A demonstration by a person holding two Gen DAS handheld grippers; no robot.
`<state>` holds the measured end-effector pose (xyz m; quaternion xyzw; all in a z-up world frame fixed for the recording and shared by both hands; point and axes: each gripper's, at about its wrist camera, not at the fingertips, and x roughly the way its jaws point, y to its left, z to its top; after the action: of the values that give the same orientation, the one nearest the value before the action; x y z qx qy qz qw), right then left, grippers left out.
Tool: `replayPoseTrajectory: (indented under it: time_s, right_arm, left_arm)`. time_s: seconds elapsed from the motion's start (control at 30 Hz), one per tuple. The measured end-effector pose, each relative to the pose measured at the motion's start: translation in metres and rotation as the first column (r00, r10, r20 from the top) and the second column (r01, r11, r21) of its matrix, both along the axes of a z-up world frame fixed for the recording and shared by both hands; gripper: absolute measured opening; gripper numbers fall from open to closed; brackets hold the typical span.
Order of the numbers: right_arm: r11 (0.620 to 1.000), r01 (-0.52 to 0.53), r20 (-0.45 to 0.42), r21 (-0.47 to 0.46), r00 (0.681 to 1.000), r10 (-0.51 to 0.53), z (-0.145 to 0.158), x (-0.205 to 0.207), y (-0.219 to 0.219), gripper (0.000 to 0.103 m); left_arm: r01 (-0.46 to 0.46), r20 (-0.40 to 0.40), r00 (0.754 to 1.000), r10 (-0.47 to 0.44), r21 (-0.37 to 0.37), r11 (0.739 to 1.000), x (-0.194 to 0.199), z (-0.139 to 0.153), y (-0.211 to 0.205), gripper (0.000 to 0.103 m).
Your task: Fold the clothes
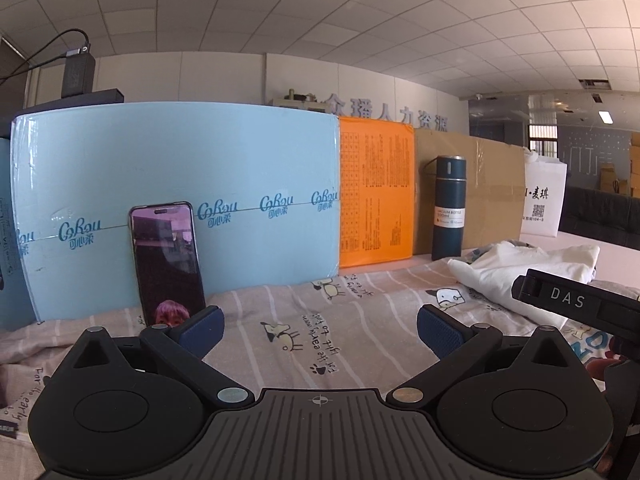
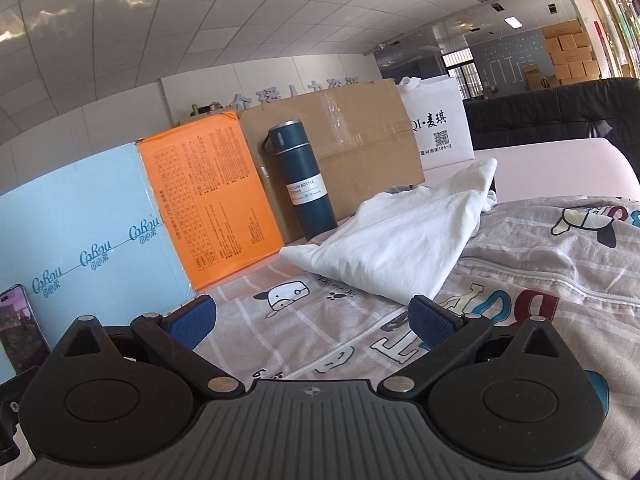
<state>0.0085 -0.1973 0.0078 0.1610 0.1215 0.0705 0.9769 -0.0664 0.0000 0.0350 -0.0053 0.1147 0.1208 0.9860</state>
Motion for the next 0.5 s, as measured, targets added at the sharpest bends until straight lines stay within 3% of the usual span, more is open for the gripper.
replayPoseTrajectory:
  time_s: [0.2,0.3,0.43,0.5]
  right_arm:
    - [0.996,-0.085,0.089,-0.013,0.992,0.085,0.017,-0.020,0.012,0.103]
    - [0.984,-0.178,0.101,-0.010,0.979,0.178,0.028,-0.031,0.023,0.103]
    - [0.941,-0.334,0.138,-0.056,0.931,0.339,0.045,-0.049,0.046,0.103]
    - [0.895,-0.431,0.155,-0.116,0.882,0.445,0.055,-0.061,0.067,0.103]
  left_arm:
    - [-0.056,0.045,0.997,0.055,0.025,0.998,-0.028,0.014,0.013,0.103]
    - [-0.104,0.069,0.992,0.101,0.032,0.994,-0.048,0.022,0.024,0.103]
    - [-0.192,0.115,0.976,0.186,0.044,0.980,-0.077,0.030,0.043,0.103]
    - [-0.249,0.140,0.960,0.242,0.038,0.968,-0.092,0.033,0.055,0.103]
